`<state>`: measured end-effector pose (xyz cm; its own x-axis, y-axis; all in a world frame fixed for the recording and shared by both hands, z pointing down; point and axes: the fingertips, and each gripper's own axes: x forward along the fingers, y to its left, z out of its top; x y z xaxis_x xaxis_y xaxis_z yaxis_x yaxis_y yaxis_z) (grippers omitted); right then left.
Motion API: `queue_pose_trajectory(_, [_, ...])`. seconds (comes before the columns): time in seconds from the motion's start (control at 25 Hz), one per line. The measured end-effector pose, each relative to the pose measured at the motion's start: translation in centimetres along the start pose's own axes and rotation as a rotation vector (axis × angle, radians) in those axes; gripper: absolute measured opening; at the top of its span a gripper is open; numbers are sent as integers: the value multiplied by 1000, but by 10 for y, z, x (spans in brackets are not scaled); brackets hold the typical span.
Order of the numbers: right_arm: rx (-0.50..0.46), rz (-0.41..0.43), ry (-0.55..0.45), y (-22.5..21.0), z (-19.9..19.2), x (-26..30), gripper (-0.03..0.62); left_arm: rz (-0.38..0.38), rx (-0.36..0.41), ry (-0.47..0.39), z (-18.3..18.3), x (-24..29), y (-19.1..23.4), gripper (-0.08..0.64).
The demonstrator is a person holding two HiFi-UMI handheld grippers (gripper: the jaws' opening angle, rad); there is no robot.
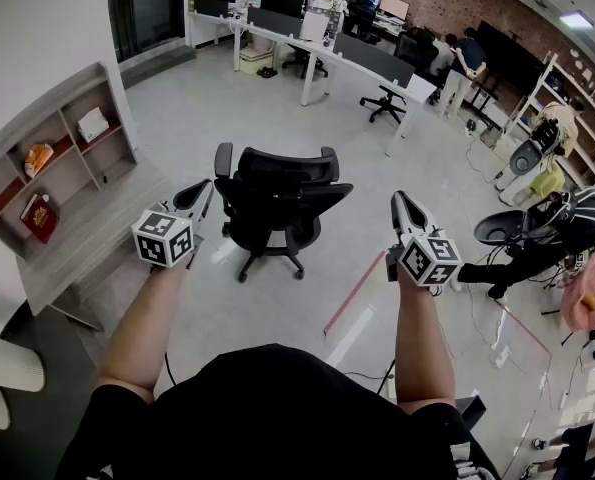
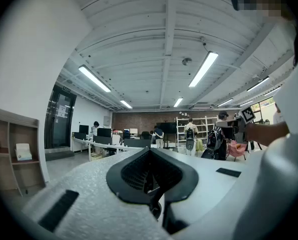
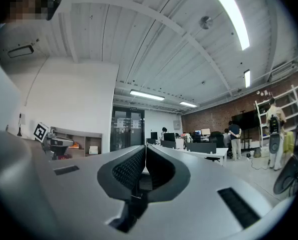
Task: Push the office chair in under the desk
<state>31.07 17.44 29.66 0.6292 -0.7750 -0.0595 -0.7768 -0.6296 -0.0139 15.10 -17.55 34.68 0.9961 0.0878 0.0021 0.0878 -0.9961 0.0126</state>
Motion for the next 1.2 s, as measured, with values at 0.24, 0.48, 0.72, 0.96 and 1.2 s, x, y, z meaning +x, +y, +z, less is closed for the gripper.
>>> queue_pose_trajectory(0.24, [-1, 30, -4, -13, -1, 4, 14, 16, 5, 0, 3, 10, -8, 15])
queue_pose_trajectory(0.48, [18, 66, -1, -25, -12, 5, 14, 56, 2, 12, 1, 6, -16, 17])
queue_pose_trajectory(0.72, [55, 84, 3, -33, -24, 13, 15, 82, 18, 36, -2, 2, -21, 17])
queue_pose_trajectory(0.96, [54, 97, 4, -34, -29, 26, 15, 83, 21, 37, -2, 16, -14, 17])
queue_pose_trajectory(1.2, [25, 83, 35, -34, -33, 38, 15, 52, 20, 29, -8, 38, -6, 17])
